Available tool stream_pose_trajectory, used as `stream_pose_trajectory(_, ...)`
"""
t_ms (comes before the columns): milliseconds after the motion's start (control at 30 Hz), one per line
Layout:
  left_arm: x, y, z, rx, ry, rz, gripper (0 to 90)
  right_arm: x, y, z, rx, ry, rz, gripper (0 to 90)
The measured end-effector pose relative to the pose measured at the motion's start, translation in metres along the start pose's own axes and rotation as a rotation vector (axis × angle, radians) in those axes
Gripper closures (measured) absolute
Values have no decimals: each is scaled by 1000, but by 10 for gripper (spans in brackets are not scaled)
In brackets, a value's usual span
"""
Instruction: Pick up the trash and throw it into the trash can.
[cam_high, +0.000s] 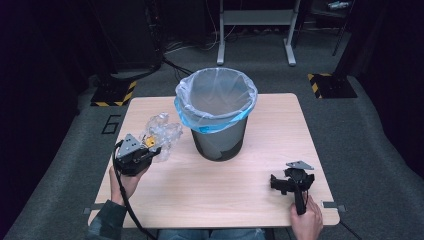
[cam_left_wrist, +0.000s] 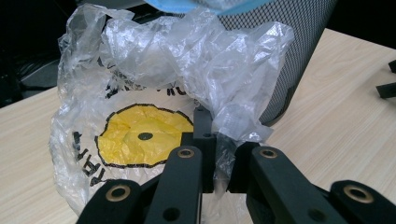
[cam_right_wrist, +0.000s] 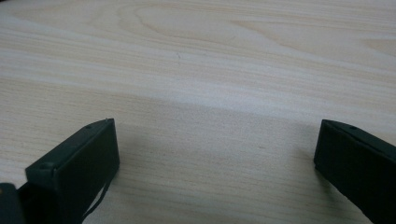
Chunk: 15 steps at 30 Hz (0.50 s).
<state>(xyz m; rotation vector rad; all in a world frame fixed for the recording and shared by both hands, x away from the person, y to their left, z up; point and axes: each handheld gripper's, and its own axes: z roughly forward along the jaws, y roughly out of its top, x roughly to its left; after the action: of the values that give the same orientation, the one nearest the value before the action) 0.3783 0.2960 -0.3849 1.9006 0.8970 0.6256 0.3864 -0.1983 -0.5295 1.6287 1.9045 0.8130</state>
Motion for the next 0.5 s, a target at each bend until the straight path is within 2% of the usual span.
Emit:
stream_pose_trajectory(167,0,9,-5,-14,13,16,858,0,0,0,0,0,0,0)
stream_pose_trajectory(467,2,18,-7,-16,14,15,858,0,0,0,0,0,0,0)
stream_pose_trajectory(500,3,20,-9,-15,16,25,858,0,0,0,0,0,0,0)
